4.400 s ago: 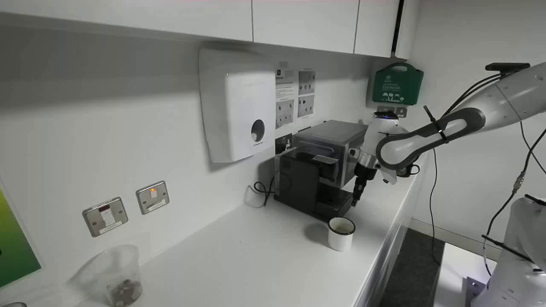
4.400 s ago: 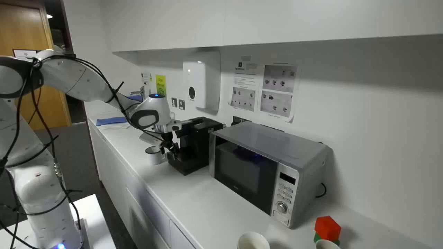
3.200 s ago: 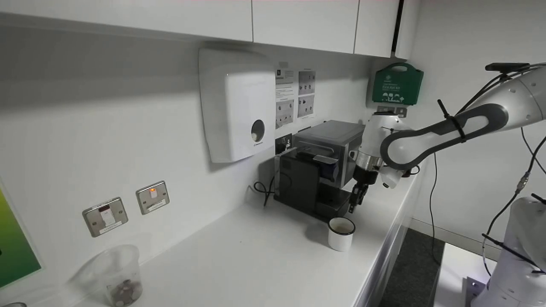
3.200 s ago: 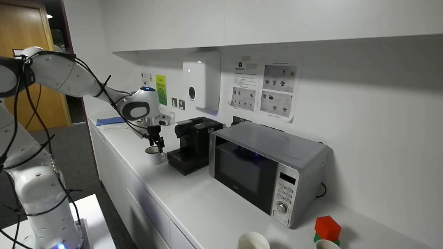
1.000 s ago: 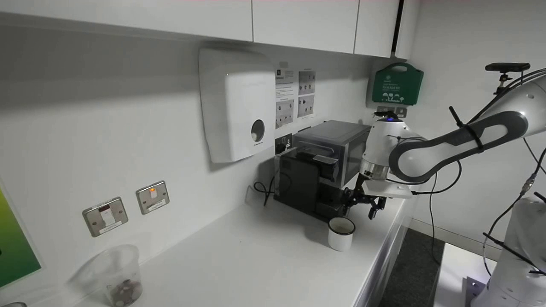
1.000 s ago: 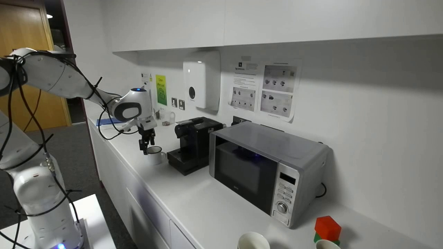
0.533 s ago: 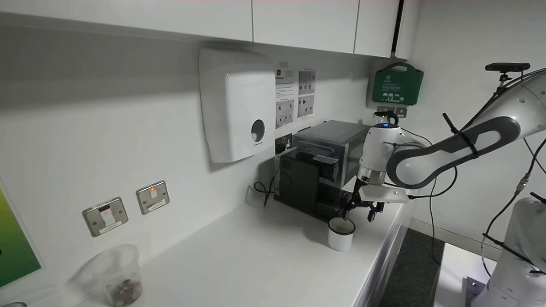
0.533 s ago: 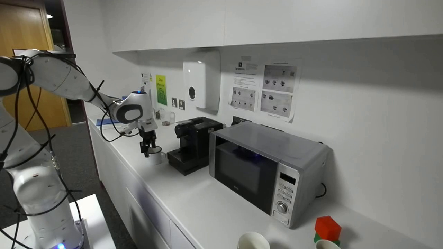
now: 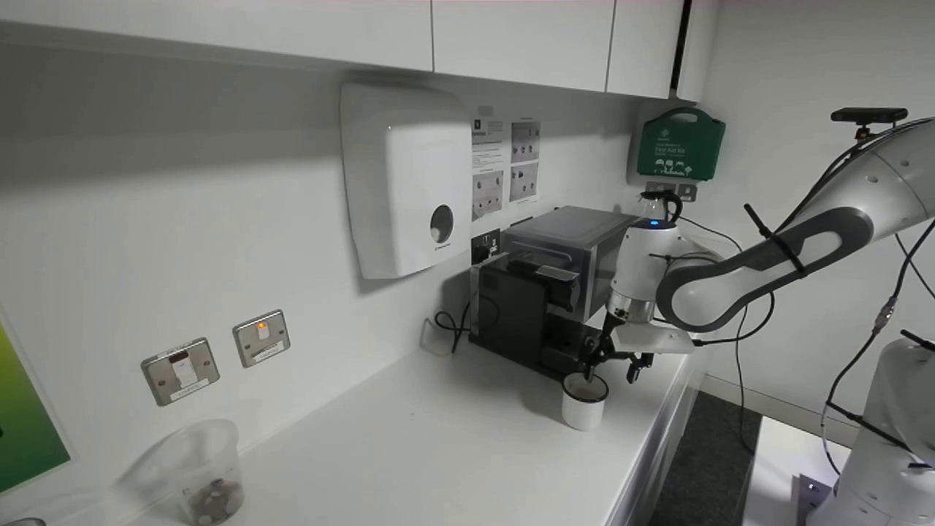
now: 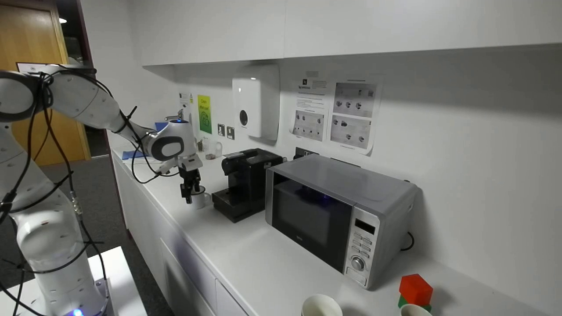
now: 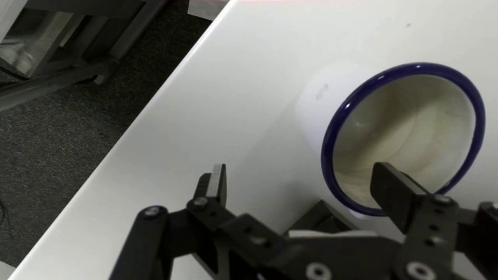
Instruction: Put the cup on the coffee maker and then remove it and put it back on the table
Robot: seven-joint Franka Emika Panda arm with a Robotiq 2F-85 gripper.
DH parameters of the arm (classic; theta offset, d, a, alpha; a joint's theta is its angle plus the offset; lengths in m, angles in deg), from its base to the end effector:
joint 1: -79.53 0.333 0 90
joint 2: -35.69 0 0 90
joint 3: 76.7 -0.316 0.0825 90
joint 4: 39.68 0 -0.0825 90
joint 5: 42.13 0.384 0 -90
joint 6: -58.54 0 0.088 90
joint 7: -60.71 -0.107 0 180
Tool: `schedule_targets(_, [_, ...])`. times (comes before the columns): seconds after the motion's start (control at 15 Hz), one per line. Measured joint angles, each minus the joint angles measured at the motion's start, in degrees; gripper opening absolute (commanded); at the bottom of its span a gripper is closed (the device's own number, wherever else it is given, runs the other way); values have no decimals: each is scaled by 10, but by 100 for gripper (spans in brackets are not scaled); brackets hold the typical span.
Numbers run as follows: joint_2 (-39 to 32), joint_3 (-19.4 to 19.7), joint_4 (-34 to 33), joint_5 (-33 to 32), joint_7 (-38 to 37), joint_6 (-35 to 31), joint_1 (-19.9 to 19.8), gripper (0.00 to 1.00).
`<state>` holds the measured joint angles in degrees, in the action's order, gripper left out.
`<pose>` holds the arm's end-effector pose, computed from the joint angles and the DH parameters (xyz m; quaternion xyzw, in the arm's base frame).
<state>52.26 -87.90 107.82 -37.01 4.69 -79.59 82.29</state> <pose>0.4214 0.1040 0.3727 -0.9190 0.3894 -0.0477 0.0382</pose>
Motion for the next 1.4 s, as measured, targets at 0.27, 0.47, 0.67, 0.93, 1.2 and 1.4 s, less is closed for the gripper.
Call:
schedule_targets(0.27, [-17, 0, 0, -3, 0, -18, 0, 66])
schedule_targets(0.47, [-25, 0, 0, -7, 0, -21, 0, 44])
schedule_targets(0.67, [-27, 0, 0, -12, 0, -21, 1, 22])
schedule_targets(0.93, [-27, 0, 0, -23, 0, -21, 2, 0])
schedule_targets(1.2, [-27, -1, 0, -33, 0, -21, 2, 2])
schedule_targets(1.4, [-23, 0, 0, -35, 0, -21, 1, 2])
